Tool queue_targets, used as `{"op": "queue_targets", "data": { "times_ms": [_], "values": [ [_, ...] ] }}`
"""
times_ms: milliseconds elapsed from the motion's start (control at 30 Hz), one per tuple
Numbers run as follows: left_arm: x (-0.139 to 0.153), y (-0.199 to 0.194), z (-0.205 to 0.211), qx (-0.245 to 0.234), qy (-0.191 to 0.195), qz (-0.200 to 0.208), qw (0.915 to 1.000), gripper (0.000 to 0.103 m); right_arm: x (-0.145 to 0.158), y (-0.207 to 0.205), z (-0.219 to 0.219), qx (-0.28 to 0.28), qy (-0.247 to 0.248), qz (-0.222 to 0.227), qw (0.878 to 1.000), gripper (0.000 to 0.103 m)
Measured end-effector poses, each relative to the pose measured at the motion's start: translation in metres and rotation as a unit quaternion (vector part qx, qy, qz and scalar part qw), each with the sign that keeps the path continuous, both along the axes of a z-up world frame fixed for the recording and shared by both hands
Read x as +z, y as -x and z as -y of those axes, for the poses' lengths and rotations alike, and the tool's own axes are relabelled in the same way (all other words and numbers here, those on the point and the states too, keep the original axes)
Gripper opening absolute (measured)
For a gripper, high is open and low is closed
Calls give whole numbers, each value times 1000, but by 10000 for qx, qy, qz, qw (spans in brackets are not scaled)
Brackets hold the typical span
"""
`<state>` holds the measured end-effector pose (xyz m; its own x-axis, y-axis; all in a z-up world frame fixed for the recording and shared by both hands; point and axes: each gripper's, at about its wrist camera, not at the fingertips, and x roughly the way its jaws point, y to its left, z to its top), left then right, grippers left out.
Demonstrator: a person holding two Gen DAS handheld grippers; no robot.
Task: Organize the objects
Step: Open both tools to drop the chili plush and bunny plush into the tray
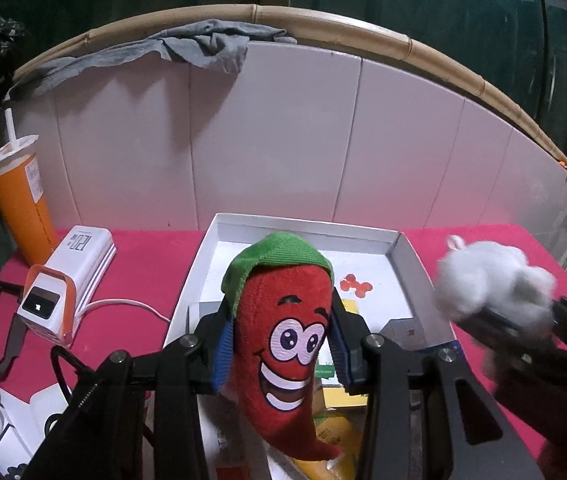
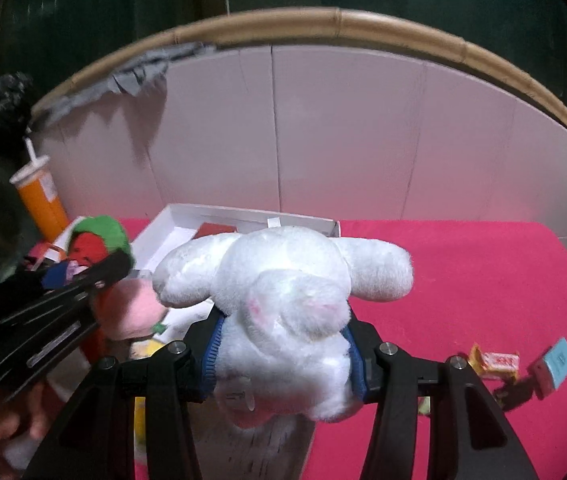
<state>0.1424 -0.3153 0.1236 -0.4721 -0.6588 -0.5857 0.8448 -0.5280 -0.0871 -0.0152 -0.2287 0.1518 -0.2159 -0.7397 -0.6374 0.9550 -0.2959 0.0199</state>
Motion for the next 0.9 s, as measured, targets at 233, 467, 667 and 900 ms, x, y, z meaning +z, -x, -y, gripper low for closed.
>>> {"op": "queue_targets", "data": {
  "times_ms": [233,467,667,900],
  "values": [
    [-11,5,6,-22,-93,101,9999,41,-19,2,54,162,-176,-22,9997,57],
    [-12,2,6,183,-111,125,9997,88,-29,10,59,86,-259,-51,9996,84],
    [1,1,-7,375,161,109,9991,103,-11,26,18,-113,115,121,9998,99],
    [14,9,-26,254,312,80,9992,103,16,42,-43,-365,589,73,9976,103]
  ]
}}
